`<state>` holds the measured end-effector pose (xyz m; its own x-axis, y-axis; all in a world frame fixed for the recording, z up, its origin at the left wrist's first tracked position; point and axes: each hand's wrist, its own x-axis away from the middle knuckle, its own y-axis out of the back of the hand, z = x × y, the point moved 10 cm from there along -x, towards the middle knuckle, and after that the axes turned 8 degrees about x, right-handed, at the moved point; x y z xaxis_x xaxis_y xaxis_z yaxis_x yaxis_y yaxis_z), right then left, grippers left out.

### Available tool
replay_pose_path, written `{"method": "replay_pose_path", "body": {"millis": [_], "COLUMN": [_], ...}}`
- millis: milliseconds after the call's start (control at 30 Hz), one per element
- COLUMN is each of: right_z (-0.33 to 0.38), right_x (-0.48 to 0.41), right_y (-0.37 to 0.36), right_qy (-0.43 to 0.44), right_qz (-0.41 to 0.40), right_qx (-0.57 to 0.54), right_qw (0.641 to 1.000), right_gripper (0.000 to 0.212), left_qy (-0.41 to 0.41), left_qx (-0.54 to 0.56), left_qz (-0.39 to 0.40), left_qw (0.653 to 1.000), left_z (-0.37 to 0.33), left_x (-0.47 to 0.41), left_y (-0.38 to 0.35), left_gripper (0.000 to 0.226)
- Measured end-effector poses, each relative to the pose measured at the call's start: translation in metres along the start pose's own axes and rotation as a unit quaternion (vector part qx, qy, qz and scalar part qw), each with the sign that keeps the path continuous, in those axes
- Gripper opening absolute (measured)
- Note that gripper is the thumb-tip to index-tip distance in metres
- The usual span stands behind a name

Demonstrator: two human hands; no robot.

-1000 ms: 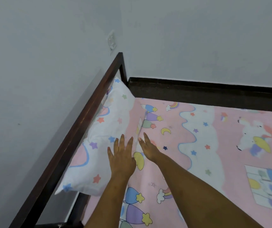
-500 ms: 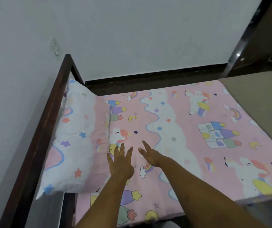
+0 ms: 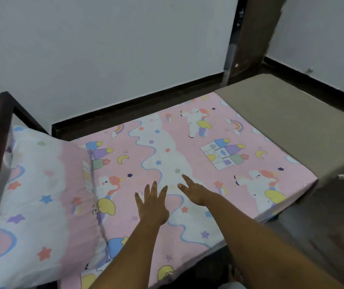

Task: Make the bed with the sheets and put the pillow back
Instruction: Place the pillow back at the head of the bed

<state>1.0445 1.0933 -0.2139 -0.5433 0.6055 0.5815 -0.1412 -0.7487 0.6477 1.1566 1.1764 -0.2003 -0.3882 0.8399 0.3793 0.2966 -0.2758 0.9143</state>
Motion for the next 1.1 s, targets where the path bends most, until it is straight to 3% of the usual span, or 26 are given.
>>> {"method": "replay_pose_path", "body": {"millis": [133, 367, 500, 867, 1033, 1100], "right_z": [-0.055, -0.144, -0.174, -0.056, -0.067, -0.077], "right_x": [0.002, -0.016, -0.023, -0.055, -0.086, -0.110], "right_y": [0.009, 0.051, 0.071, 0.035, 0.020, 0.028], "right_qy": [-0.019, 0.004, 0.010, 0.180, 0.185, 0.154], "right_qz": [0.024, 0.066, 0.096, 0.154, 0.166, 0.148], "right_qx": [-0.001, 0.034, 0.105, 0.157, 0.169, 0.132], "right_qw": [1.000, 0.997, 0.990, 0.959, 0.954, 0.968], "right_gripper": [0.063, 0.062, 0.062, 0.060, 0.060, 0.057], "left_qy": [-0.004, 0.079, 0.127, 0.277, 0.292, 0.281], "left_qx": [-0.011, 0.045, 0.102, 0.141, 0.163, 0.162], "left_qz": [0.038, 0.081, 0.068, 0.042, 0.035, 0.029], "left_qw": [0.999, 0.993, 0.984, 0.949, 0.942, 0.945], "left_z": [-0.044, -0.107, -0.130, -0.065, -0.048, -0.047], "left_x": [-0.010, -0.026, -0.021, 0.008, -0.016, -0.029], "left_y": [-0.017, -0.039, -0.038, -0.048, -0.066, -0.072], "left_gripper": [0.071, 0.071, 0.071, 0.069, 0.068, 0.069]}}
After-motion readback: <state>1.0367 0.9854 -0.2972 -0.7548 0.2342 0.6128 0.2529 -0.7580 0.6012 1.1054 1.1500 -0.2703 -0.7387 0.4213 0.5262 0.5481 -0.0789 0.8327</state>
